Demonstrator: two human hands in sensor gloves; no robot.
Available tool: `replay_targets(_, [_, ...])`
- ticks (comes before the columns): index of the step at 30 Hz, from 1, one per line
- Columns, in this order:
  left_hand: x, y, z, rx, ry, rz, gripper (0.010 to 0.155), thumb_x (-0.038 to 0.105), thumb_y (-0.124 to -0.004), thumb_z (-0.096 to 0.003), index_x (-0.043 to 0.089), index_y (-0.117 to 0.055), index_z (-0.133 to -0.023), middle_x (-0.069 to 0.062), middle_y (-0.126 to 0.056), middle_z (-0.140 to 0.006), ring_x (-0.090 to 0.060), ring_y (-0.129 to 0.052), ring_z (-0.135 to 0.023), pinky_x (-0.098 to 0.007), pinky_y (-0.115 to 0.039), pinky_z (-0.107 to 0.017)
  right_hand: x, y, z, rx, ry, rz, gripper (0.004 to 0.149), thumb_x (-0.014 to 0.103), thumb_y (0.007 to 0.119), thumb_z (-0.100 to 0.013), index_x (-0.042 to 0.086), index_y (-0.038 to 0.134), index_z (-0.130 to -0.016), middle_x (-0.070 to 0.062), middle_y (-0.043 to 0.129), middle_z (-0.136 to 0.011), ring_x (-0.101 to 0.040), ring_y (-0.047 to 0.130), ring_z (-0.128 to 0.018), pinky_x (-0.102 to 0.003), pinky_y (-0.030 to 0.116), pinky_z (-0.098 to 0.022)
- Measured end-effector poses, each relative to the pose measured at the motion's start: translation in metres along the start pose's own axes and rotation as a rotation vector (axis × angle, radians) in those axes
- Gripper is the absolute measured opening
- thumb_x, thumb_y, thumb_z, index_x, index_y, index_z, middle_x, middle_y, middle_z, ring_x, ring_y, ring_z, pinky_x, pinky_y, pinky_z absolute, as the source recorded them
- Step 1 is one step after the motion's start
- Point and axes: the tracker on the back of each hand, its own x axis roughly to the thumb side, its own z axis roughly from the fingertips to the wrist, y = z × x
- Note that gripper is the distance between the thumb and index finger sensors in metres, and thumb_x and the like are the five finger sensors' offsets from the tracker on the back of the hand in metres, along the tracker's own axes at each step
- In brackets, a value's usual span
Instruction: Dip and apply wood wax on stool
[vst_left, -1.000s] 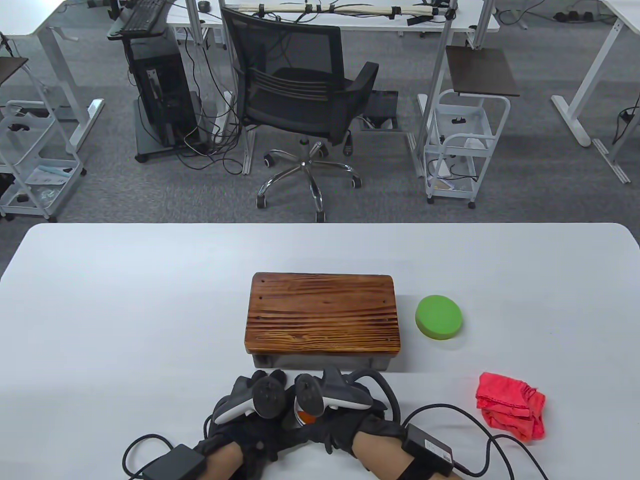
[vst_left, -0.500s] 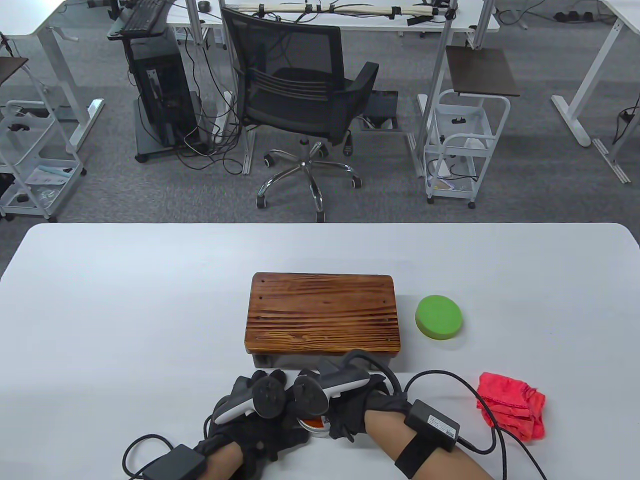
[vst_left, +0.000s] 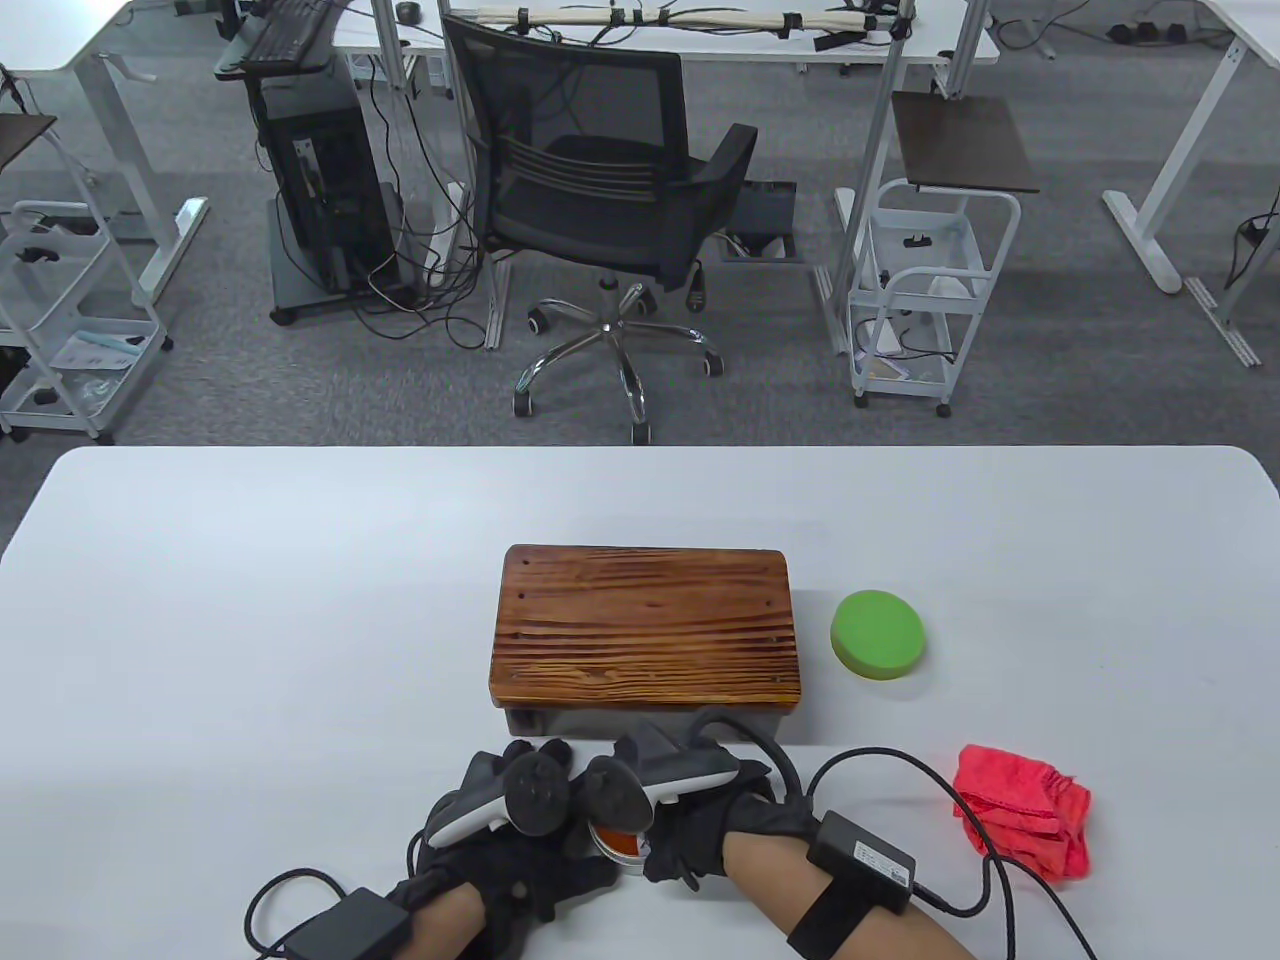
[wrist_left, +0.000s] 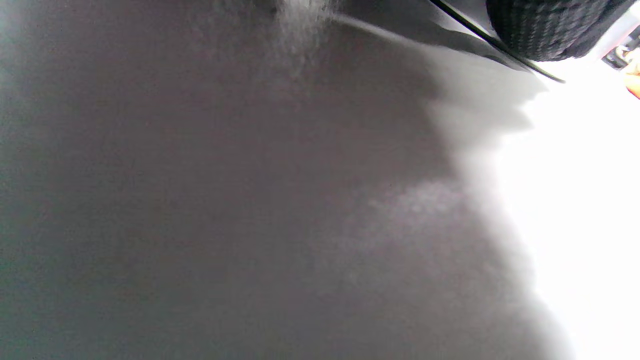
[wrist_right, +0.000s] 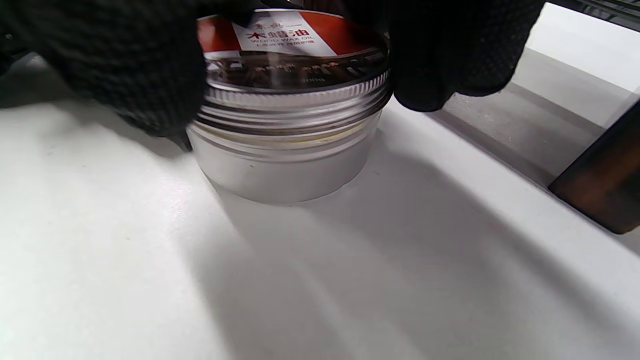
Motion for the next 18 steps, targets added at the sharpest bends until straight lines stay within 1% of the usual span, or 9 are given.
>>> replay_targets(2, [0.000, 0.000, 0.000, 0.000, 0.000, 0.000, 0.077, 0.075, -0.062, -0.0589, 0.047, -0.010, -0.109, -0.006, 0.021, -0.117, -0.045, 0.024, -0.098, -0.076, 0.007, -0.061, 0.004, 0.002, 0.001, -0.028, 0.061, -0.004, 0.065, 0.058, 0.084, -0.050, 0.037, 0.051, -0.101, -0.010, 0.057, -0.107, -0.032, 0.084, -0.080, -0.039, 0.083, -0.060])
replay_targets(8, [0.000, 0.000, 0.000, 0.001, 0.002, -0.001, 0.079, 0.075, -0.063, -0.0587, 0.046, -0.010, -0.109, -0.006, 0.021, -0.117, -0.044, 0.024, -0.098, -0.076, 0.007, -0.062, 0.014, 0.006, 0.005, -0.098, 0.270, -0.116, 0.068, 0.062, 0.081, -0.050, 0.027, 0.056, -0.103, -0.016, 0.066, -0.098, -0.030, 0.092, -0.067, -0.036, 0.088, -0.051])
replay_targets(11, [0.000, 0.000, 0.000, 0.000, 0.002, -0.002, 0.078, 0.075, -0.062, -0.0588, 0.046, -0.010, -0.109, -0.006, 0.021, -0.117, -0.044, 0.024, -0.099, -0.076, 0.006, -0.062, 0.016, 0.007, 0.006, -0.102, 0.335, -0.121, 0.070, 0.065, 0.078, -0.048, 0.027, 0.057, -0.102, -0.014, 0.069, -0.095, -0.026, 0.093, -0.064, -0.036, 0.090, -0.048])
replay_targets(12, [0.000, 0.000, 0.000, 0.001, 0.002, -0.003, 0.078, 0.075, -0.062, -0.0589, 0.046, -0.010, -0.109, -0.006, 0.021, -0.117, -0.044, 0.024, -0.098, -0.076, 0.006, -0.062, 0.015, 0.006, 0.006, -0.095, 0.334, -0.118, 0.071, 0.066, 0.078, -0.048, 0.027, 0.057, -0.103, -0.013, 0.070, -0.095, -0.025, 0.093, -0.065, -0.036, 0.089, -0.048])
replay_targets(14, [0.000, 0.000, 0.000, 0.001, 0.001, -0.002, 0.077, 0.075, -0.062, -0.0590, 0.046, -0.010, -0.109, -0.006, 0.021, -0.117, -0.045, 0.024, -0.098, -0.076, 0.006, -0.062, 0.009, 0.002, 0.008, -0.081, 0.323, -0.127, 0.072, 0.067, 0.079, -0.047, 0.029, 0.058, -0.103, -0.009, 0.072, -0.097, -0.027, 0.093, -0.072, -0.041, 0.088, -0.052])
replay_targets(15, [0.000, 0.000, 0.000, 0.001, 0.001, -0.001, 0.077, 0.075, -0.062, -0.0593, 0.047, -0.011, -0.109, -0.006, 0.021, -0.117, -0.044, 0.024, -0.098, -0.076, 0.007, -0.061, 0.005, -0.001, 0.008, -0.064, 0.264, -0.155, 0.074, 0.065, 0.081, -0.047, 0.028, 0.056, -0.105, -0.011, 0.070, -0.101, -0.028, 0.091, -0.076, -0.044, 0.087, -0.055])
replay_targets(16, [0.000, 0.000, 0.000, 0.001, 0.000, 0.000, 0.076, 0.075, -0.062, -0.0594, 0.047, -0.011, -0.109, -0.006, 0.021, -0.117, -0.045, 0.024, -0.098, -0.076, 0.006, -0.061, 0.002, -0.003, 0.008, -0.042, 0.218, -0.167, 0.076, 0.066, 0.084, -0.045, 0.030, 0.055, -0.106, -0.013, 0.063, -0.107, -0.028, 0.088, -0.080, -0.045, 0.084, -0.058])
replay_targets(17, [0.000, 0.000, 0.000, 0.001, 0.000, -0.001, 0.076, 0.075, -0.062, -0.0595, 0.047, -0.011, -0.109, -0.006, 0.021, -0.117, -0.045, 0.024, -0.098, -0.076, 0.006, -0.061, -0.003, -0.007, 0.009, -0.059, 0.197, -0.193, 0.080, 0.065, 0.087, -0.044, 0.030, 0.053, -0.107, -0.016, 0.059, -0.110, -0.029, 0.088, -0.082, -0.047, 0.084, -0.059])
replay_targets(18, [0.000, 0.000, 0.000, 0.001, 0.000, -0.001, 0.076, 0.075, -0.062, -0.0596, 0.047, -0.011, -0.109, -0.006, 0.021, -0.117, -0.045, 0.024, -0.099, -0.076, 0.006, -0.061, -0.005, -0.009, 0.008, -0.042, 0.153, -0.192, 0.080, 0.063, 0.089, -0.044, 0.032, 0.051, -0.107, -0.018, 0.054, -0.113, -0.030, 0.087, -0.085, -0.049, 0.082, -0.061])
